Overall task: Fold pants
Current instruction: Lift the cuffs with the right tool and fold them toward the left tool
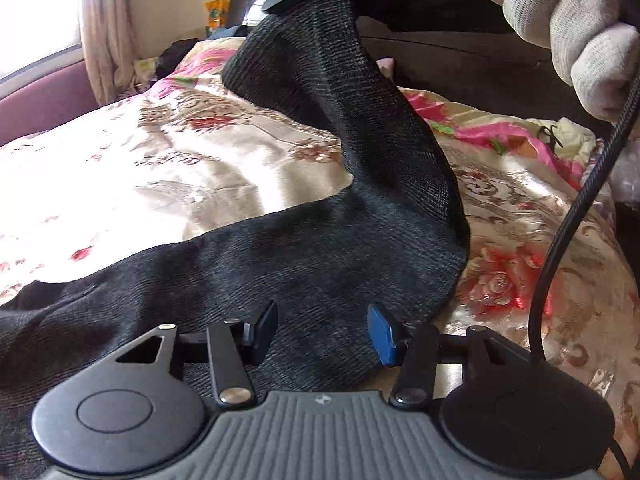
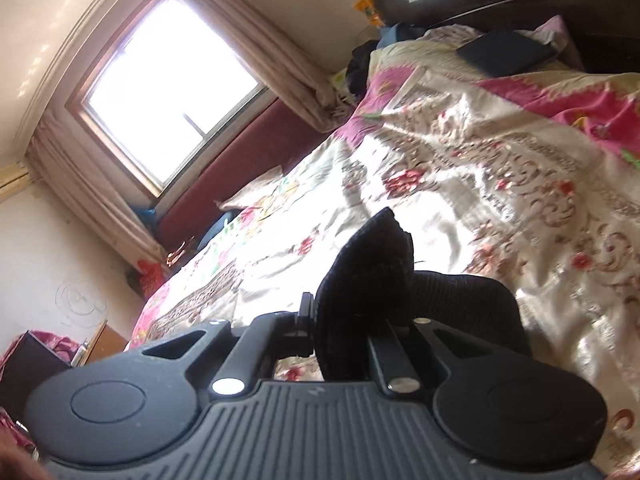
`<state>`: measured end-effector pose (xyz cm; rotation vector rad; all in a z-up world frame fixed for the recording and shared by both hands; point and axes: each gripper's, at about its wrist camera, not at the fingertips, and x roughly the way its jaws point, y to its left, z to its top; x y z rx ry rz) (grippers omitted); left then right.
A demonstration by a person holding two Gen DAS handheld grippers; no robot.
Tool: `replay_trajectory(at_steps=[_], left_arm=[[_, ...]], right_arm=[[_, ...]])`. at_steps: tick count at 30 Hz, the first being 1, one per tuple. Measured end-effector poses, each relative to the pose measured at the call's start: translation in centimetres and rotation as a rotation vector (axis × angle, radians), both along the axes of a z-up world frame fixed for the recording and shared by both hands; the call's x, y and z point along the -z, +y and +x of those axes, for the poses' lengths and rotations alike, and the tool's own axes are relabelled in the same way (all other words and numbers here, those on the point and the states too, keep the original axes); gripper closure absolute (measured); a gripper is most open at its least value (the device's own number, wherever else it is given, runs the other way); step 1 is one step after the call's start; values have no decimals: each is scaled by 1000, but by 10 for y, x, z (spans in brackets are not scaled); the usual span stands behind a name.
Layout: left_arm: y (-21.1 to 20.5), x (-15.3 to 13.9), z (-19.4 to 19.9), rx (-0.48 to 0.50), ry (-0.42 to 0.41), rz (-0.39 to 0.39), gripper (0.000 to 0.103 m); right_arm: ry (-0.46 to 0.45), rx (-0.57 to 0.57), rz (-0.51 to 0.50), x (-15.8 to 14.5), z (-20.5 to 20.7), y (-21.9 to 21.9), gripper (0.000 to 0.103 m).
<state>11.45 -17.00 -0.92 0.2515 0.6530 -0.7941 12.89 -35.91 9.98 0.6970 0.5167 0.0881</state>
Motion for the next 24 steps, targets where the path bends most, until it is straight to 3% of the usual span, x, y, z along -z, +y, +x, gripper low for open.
replay_trajectory(at_steps=[6,12,19,24], left_arm=[[63,-2,7,-120,-7,-52,40],[137,-7,9,-261,-38,-70,40],[212,-8,8,-439,-65,-91,40],[262,7,10,-566,-7,-124,40]], right_arm=[[54,-185,-29,9,30,93,96],[68,-304,-15,12,54,170,96],[86,-455,-79,22,68,268,96],[71,-515,-122,29,73,326,96]])
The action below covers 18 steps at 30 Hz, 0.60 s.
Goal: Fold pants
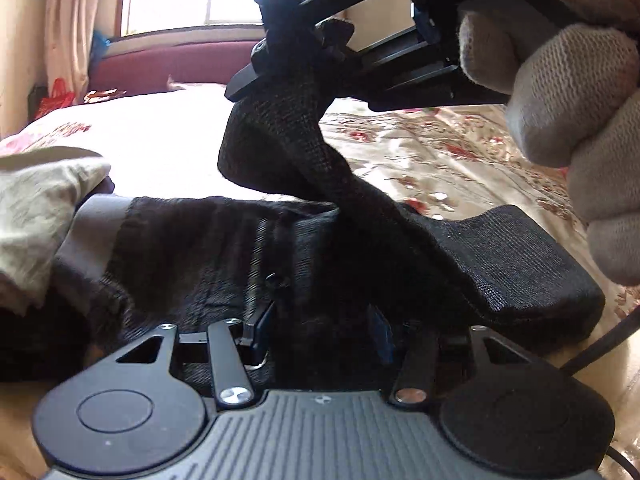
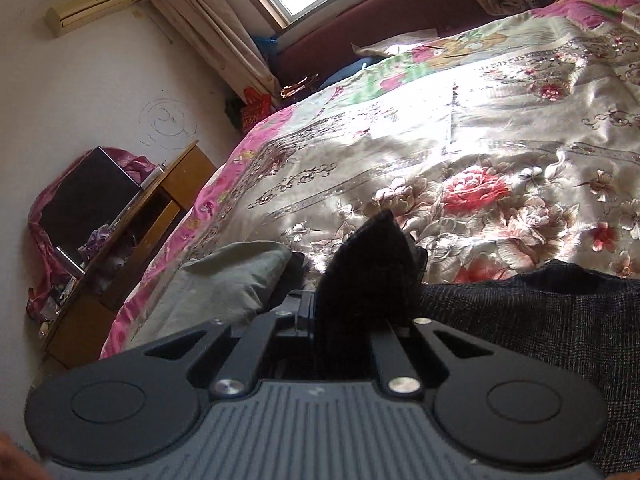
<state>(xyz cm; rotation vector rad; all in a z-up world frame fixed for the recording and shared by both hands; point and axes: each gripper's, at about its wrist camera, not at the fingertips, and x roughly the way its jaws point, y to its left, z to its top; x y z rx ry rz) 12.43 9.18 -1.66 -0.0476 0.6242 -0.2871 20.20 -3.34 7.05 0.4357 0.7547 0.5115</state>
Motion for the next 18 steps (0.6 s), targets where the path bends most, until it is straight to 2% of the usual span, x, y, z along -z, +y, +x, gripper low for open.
replay_trajectory(at_steps=[3,4,7,10,15,18], left_arm=[[18,6,-3,-5,17,-95,40],[18,6,-5,-13,9,-82,39],[7,11,-11,14,-31,25,41],[-4,13,-21,33,-68,114,39],[5,17,-25,45,-78,87,36],[11,18,-22,31,-67,37,36]], right_arm=[[-6,-48,-47,9,2,34,96],[-21,-58,-84,12,1,45,96],[-45,-75,-157,25,0,65,96],[-1,-100,-167,36,4,74,95],[-19,-113,-199,40,3,85,92],[-41,-117,-229,39,5,93,92]])
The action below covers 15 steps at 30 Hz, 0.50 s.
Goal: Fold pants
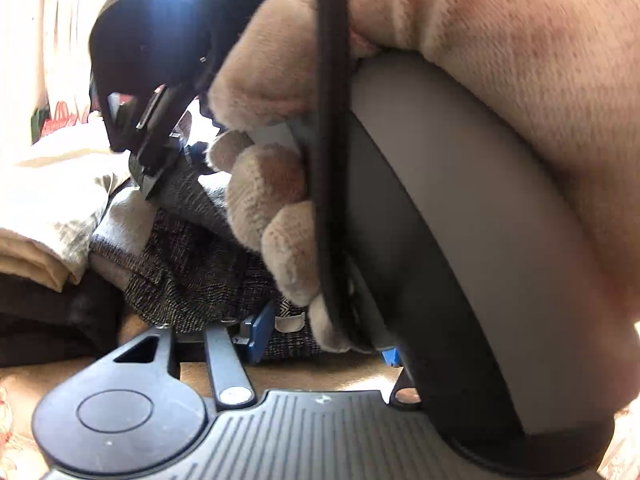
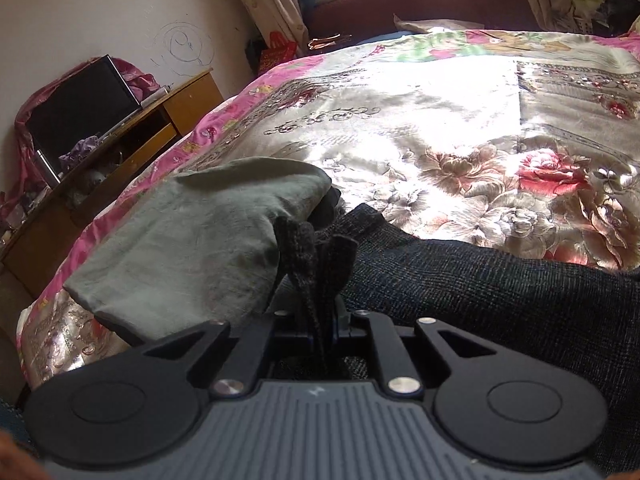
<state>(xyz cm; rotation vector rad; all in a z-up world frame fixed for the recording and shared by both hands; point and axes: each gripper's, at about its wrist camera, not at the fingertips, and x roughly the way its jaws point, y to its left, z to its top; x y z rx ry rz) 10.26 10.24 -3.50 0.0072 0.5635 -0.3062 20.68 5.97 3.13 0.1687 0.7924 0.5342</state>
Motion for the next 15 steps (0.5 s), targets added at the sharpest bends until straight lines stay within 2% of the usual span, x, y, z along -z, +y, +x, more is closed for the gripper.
replay_trajectory(at_steps=[3,7,10,11,13,15], left_arm=[[9,2,4,-5,10,-60,36],[18,3,5,-10,7,-97,36],[25,5,3,-13,0,-98,36],[26,5,3,-15,-1,-101,36],[27,7,-2,-23,-2,-100,36],[29,7,-2,-24,-1,-102,36]], right_arm=[[-39,15,-6,-5,1,1,96],[-117,124,26,-26,3,-18,96],[-242,179,-31,-46,-1,-25,96],[-256,173,-51,-48,-1,-23,96],[-237,134,-105,-42,2,-9,96],[-189,51,-188,-22,2,16,96]])
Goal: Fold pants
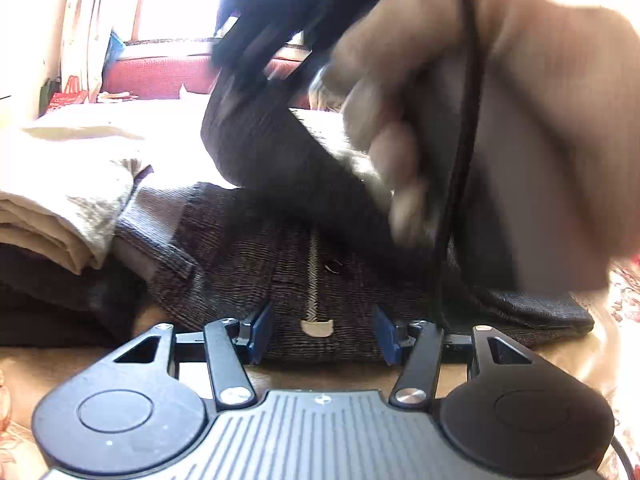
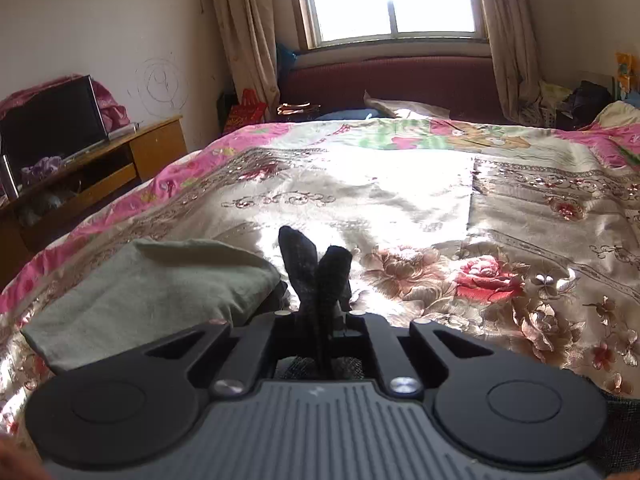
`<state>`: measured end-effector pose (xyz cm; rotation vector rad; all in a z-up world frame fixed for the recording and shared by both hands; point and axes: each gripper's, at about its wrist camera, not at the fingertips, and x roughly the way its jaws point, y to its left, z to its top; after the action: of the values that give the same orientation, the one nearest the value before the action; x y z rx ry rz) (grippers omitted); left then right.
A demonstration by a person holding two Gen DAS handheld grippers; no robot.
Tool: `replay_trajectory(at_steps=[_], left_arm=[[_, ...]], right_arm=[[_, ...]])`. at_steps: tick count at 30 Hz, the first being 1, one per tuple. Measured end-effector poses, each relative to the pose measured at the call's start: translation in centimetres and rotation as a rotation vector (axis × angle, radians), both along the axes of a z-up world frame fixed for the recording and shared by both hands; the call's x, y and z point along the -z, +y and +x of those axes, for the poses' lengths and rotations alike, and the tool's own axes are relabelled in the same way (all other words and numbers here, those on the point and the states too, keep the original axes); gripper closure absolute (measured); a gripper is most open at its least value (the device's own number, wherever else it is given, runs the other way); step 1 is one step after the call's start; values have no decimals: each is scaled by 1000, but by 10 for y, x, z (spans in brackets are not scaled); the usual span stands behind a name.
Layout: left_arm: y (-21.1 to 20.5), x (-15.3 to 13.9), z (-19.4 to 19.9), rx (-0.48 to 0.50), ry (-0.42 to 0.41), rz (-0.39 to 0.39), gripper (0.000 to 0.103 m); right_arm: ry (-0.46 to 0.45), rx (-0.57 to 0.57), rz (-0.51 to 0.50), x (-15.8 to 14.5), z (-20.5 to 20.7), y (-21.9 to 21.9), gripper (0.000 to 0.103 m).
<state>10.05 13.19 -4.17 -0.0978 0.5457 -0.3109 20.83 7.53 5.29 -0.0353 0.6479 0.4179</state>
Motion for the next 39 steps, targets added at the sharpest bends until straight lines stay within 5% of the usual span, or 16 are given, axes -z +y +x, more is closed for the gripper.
replay_trajectory(at_steps=[3,6,15,23,30,35,39], left_arm=[[-21,-1,-10,23,0,71,36],[-31,2,-12,36,-9,120,35],[-17,-6,-17,18,15,32,34],[-15,-39,-47,-63,-44,63,33],[-29,-70,3,-32,-147,193,27],[-25,-59,47,-48,-49,214,27],[-19,-17,58,-61,78,309,26]], right_arm=[[83,-93,-66,26,-7,24,91],[62,-141,-63,25,-18,24,67],[69,-176,123,-18,-42,-43,58],[71,88,73,-10,-50,-167,57],[177,323,132,30,-57,-266,57],[232,443,116,57,-54,-303,57],[231,505,175,62,-64,-340,57]])
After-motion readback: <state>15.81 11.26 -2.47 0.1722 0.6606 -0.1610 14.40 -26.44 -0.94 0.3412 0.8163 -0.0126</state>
